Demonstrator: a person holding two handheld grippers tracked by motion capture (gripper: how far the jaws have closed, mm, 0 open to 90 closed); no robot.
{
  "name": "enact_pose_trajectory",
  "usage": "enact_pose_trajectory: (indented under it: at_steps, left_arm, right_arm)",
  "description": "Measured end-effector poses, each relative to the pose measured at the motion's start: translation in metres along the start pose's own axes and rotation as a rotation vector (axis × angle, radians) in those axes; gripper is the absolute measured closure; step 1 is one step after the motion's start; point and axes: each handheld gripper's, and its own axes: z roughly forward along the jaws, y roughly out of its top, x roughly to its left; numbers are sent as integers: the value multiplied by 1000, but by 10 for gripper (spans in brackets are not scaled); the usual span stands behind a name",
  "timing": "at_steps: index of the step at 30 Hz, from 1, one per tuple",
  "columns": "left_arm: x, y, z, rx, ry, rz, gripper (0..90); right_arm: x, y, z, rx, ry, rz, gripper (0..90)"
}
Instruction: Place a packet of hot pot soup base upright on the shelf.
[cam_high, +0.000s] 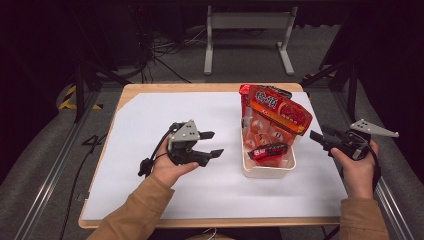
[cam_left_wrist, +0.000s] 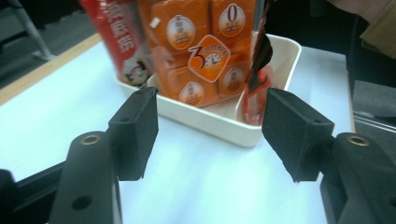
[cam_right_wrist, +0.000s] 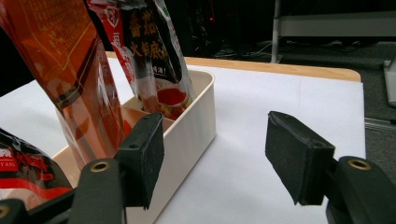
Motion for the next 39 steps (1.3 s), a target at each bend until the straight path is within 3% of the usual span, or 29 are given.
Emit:
enact_pose_trajectory:
  at_steps: [7, 10, 26, 31, 39]
  left_arm:
    - [11, -16, -25, 8, 54, -36, 345]
    - [15, -22, -34, 16, 70, -55, 294]
    - [27, -64, -81, 30, 164, -129, 260]
    - [37, -79, -98, 12, 231, -180, 248]
    - [52, -98, -110, -10, 275, -232, 251]
  right_arm:
    - [2, 0, 2, 6, 4, -13, 351]
    - [2, 0, 1, 1, 3, -16, 346]
    - [3, -4, 1, 14, 3, -36, 332]
    - [3, -4, 1, 13, 4, -42, 320]
    - [2, -8, 5, 22, 4, -52, 302]
